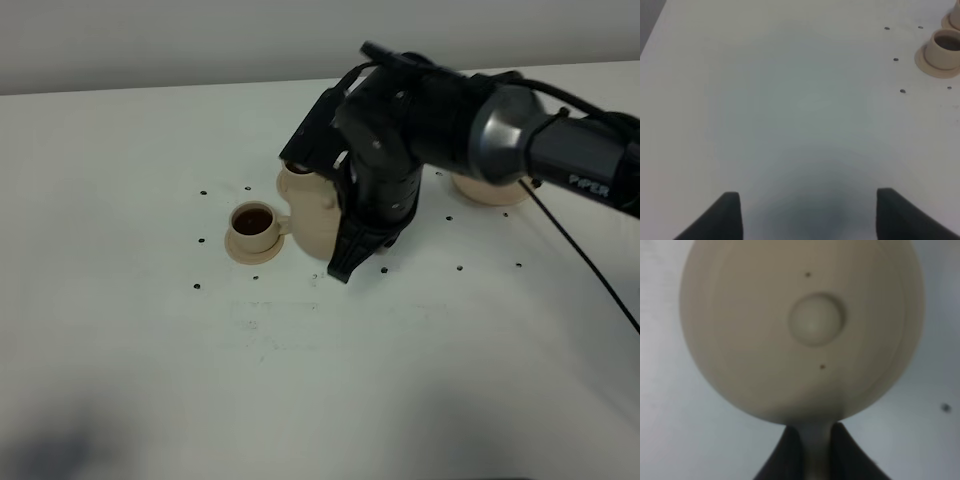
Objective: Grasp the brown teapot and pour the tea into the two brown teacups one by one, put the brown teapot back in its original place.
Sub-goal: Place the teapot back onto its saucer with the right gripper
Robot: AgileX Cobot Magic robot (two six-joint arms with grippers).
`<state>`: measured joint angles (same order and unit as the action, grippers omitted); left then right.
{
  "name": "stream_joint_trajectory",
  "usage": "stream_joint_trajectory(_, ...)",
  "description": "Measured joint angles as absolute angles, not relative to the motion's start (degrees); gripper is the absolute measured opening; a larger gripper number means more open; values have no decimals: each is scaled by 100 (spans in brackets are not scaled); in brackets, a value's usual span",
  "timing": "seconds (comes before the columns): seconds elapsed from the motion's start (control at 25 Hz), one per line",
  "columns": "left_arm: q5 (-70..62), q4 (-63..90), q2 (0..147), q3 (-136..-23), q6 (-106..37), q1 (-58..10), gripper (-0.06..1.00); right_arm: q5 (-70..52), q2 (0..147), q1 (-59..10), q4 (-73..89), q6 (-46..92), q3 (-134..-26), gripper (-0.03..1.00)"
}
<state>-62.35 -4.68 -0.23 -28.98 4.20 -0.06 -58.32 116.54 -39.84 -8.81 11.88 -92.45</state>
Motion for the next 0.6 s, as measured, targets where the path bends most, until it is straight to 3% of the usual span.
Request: stream_joint_trajectory(0.6,-6235,-468,-23,-2898,420,0,59,-5701,11508,-1677,-847,1017,-9156,9)
